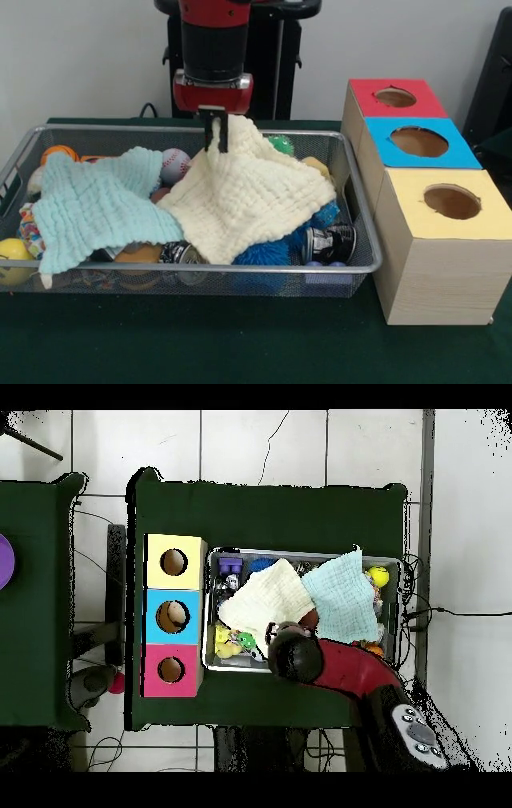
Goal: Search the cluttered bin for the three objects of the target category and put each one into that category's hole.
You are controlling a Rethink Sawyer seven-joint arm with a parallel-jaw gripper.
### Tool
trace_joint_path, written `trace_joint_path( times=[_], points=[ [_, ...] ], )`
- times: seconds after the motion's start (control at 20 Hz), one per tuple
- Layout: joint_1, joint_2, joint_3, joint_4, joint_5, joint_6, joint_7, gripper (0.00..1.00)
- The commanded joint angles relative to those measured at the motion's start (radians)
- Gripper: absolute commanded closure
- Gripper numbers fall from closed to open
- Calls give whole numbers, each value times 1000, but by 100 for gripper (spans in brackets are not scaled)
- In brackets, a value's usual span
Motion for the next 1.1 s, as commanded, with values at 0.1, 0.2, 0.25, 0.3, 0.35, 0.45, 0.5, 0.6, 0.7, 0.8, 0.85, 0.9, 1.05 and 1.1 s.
trace_joint_path(
  times=[0.1, 0.2, 0.25, 0.3, 0.35, 0.45, 0.5, 0.6, 0.7, 0.8, 0.85, 0.9, 1.05, 1.1],
  points=[
    [-134, -182, 132, -12, -59, 246, -204, 100],
    [-159, -203, 156, -16, -72, 266, -220, 100],
    [-169, -219, 166, -25, -86, 282, -237, 100],
    [-176, -227, 175, -28, -101, 289, -245, 100],
    [-190, -236, 194, -29, -116, 297, -268, 100],
    [-212, -252, 218, -24, -125, 312, -272, 100],
    [-220, -259, 224, -23, -127, 320, -266, 100],
    [-240, -281, 241, -22, -131, 346, -270, 100],
    [-253, -286, 256, -35, -137, 374, -268, 100],
    [-253, -282, 261, -47, -138, 408, -249, 100],
    [-251, -277, 259, -47, -127, 437, -224, 100],
    [-252, -278, 262, -47, -121, 452, -213, 100],
    [-257, -291, 295, -28, -48, 531, -166, 100],
    [-257, -297, 302, -25, -35, 545, -153, 100]
  ],
)
